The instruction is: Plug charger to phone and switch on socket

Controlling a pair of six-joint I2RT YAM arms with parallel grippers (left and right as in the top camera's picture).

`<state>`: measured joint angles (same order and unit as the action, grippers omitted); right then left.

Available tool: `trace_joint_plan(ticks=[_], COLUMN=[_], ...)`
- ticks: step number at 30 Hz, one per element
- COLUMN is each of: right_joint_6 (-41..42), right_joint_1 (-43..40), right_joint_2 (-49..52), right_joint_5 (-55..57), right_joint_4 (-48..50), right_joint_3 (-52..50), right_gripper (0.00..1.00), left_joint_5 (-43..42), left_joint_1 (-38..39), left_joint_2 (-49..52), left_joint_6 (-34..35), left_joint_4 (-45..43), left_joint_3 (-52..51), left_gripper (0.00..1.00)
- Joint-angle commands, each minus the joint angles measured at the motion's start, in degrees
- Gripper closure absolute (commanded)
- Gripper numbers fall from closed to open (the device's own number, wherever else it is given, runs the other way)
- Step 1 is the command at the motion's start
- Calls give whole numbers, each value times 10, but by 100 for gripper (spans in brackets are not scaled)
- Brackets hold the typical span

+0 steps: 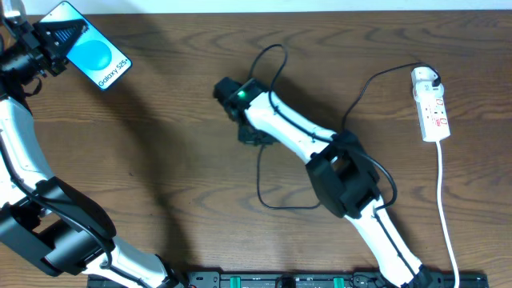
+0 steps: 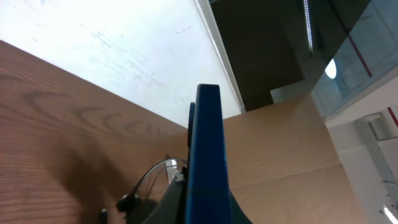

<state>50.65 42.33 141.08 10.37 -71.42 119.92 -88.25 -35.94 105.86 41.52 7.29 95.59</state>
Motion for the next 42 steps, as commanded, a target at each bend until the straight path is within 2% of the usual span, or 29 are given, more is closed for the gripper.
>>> trace_joint_plan(ticks=[1,6,8,18,26,38,42], right_joint_6=[26,25,25,60,75,91,91], right_joint_1=[-16,-23,-23,-27,-28,-51,-56], right_joint_2=[6,6,6,7,7,18,18], right_joint_5=[14,-9,-13,2,1,0,-4], right_joint_4=[-5,26,40,107,107,99,101], right_joint_3=[6,6,6,3,-6,-9,-9], right_gripper=[82,50,44,39,44,43,55], left_joint_5=[-18,-18,-18,-18,-18,-18,-18], left_joint_1=[-3,-3,-3,-3,-3,-3,-3], left_joint_2=[-14,-14,-14,-14,-14,-14,-14], left_joint_6=[-10,-10,-10,-10,-10,-10,-9], left_joint_4=[-1,-1,-1,-1,-1,-1,-1], left_joint_3=[-5,-8,-8,-8,-8,-8,-8], left_gripper=[93,92,93,93,93,93,92])
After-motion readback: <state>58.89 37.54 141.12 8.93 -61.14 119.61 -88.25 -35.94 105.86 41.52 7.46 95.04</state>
